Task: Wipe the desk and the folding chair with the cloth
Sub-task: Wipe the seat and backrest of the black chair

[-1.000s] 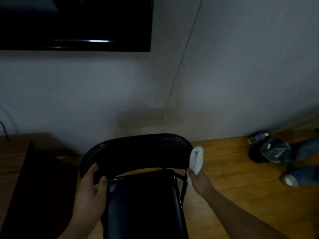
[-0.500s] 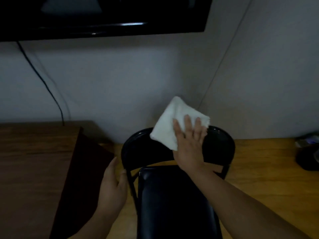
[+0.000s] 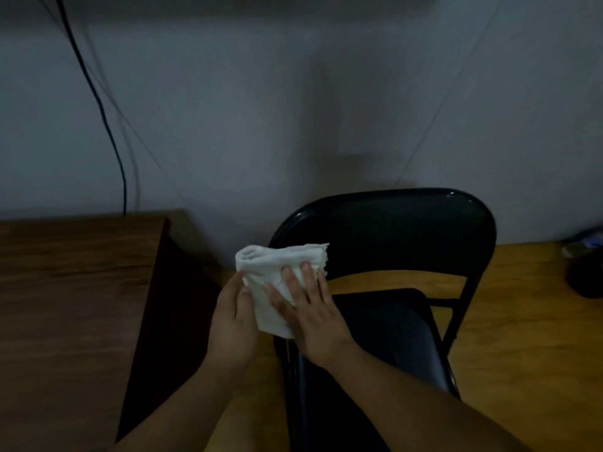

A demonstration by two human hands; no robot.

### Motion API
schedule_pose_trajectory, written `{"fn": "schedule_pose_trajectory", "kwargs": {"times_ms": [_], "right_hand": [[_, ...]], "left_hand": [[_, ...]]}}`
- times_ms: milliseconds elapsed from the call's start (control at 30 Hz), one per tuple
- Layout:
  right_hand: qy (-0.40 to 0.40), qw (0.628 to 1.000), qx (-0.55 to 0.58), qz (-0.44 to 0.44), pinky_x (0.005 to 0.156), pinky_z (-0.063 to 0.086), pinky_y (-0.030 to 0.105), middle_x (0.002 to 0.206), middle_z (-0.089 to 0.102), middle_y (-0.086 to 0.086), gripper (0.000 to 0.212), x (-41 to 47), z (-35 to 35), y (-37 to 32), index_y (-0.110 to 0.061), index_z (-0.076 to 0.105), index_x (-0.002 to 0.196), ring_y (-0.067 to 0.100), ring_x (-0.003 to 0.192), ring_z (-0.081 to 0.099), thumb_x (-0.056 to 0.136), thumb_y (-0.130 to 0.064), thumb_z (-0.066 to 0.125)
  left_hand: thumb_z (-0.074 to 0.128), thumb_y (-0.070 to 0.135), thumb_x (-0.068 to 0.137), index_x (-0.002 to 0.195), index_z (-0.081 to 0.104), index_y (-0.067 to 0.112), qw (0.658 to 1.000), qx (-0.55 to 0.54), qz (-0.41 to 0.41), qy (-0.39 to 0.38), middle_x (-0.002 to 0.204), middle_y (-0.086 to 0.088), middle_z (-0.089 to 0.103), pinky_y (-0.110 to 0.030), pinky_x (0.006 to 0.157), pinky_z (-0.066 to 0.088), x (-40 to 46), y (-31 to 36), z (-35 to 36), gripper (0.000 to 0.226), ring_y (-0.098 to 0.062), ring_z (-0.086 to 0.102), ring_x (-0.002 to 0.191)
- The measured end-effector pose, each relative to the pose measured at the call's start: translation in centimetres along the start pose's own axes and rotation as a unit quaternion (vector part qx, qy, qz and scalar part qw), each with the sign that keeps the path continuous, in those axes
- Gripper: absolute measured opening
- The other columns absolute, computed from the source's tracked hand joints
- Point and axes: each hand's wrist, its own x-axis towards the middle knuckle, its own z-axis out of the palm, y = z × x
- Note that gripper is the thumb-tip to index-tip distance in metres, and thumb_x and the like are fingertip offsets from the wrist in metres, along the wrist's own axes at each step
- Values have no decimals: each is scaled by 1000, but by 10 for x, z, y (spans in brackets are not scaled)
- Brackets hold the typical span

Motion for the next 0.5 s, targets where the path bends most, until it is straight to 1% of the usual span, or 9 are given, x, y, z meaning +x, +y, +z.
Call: {"fn": "schedule_pose_trajectory", "kwargs": {"times_ms": [100,167,233,267,300,333,367,433,500], "right_hand": [[16,1000,-15,-6,122,-3,65,168,-3,17,115,5,2,8,-28,6,163,46,152,-11,75,-41,79],[58,998,-19,23,122,-6,65,168,-6,16,115,21,-11,28,-28,4,162,47,153,-9,76,-44,78],[108,989,-16,101,121,-6,65,169,-6,17,110,38,-30,58,-28,1,162,50,153,-9,80,-41,74],[131,981,-18,143,121,-5,66,169,-3,21,104,44,-39,76,-26,2,162,53,152,-6,84,-40,69],[150,971,-21,183,121,-2,68,169,1,25,96,45,-46,96,-23,4,163,56,151,-3,89,-41,64],[165,961,-16,221,120,1,71,168,3,28,90,43,-52,116,-21,5,163,57,151,-1,93,-44,58],[176,952,-3,251,119,3,72,167,2,29,87,38,-58,132,-20,5,163,58,151,-2,96,-46,53],[188,943,22,273,117,4,75,167,-1,31,85,30,-61,145,-20,4,163,58,150,-5,97,-48,50],[190,951,22,241,117,3,76,166,-2,32,87,29,-54,128,-18,5,163,60,149,-7,96,-42,54]], "left_hand": [[37,19,107,125,59,37,1000,-28,-8,-12,115,14,70,-18,84,55,-3,-13,1,34,-3,66,107],[37,25,107,140,50,29,1000,-16,-12,-8,138,8,59,-29,104,48,-3,-21,2,36,-3,56,124],[36,28,107,152,37,25,999,16,-37,-10,148,6,47,-21,110,36,-3,-26,4,45,6,44,130],[36,26,107,154,33,23,999,19,-46,-16,140,8,51,-9,100,38,-2,-27,6,48,19,47,116],[36,22,106,155,30,23,998,16,-56,-23,125,12,56,1,82,41,-2,-28,9,50,28,52,91],[37,18,105,156,28,24,997,11,-71,-28,110,14,58,1,63,43,-1,-28,12,53,24,54,68],[38,16,103,157,25,26,996,8,-88,-28,101,11,60,-5,51,45,-1,-28,15,56,15,54,53],[39,13,102,158,21,31,993,-3,-112,-26,106,7,61,-10,44,44,3,-32,25,61,9,54,45],[38,9,103,158,20,29,993,-20,-119,-16,117,12,51,-3,45,41,8,-33,33,62,19,55,52]]}}
